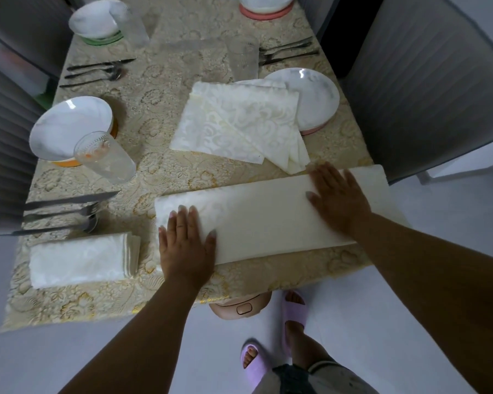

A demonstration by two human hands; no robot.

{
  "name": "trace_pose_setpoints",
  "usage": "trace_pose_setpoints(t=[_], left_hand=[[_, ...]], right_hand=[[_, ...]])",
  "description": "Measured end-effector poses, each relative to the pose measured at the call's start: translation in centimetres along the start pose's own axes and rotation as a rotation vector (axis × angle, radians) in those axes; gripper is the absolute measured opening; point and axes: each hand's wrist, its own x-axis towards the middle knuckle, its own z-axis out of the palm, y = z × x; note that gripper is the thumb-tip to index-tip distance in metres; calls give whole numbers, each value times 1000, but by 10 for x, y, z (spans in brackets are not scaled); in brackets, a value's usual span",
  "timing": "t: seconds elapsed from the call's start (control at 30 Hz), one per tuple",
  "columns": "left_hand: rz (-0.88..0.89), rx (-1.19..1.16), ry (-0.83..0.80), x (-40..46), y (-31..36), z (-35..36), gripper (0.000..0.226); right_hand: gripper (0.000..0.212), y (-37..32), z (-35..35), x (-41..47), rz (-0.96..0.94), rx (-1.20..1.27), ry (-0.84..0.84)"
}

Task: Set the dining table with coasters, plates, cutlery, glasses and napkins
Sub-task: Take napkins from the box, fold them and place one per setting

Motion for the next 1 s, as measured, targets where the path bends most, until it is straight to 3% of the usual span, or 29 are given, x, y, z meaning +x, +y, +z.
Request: trace_pose_setpoints(t=[0.07,0.13,0.23,0.37,0.5,0.67,0.8,0.93,1.0], left_hand=[[-7,-4,3,-5,-2,-1,84],[-19,-34,17,-12,-2,-2,84],[-37,-80,50,-20,0,-4,83],[-37,-81,71,-27,3,-6,79],[-113,-65,48,-33,0,-9,82],[-359,-138,29,-43,-3,-15,87],[-633,-248,11,-39,10,-39,87],[-911,-465,-25,-28,8,-43,91],[-973,-582,-35,-23,3,-40,79]], right_hand=[[84,0,-3,1,28,47,-4],[88,-7,-4,-6,72,131,95],[86,-23,5,-32,-135,174,270],[87,-23,14,-45,-430,81,158],[81,-10,15,-41,-474,-58,76],[80,-7,11,-47,-418,-89,50],[80,-58,15,-58,-488,-30,103],[76,-97,25,-66,-483,16,83],[75,-99,29,-68,-455,6,76]])
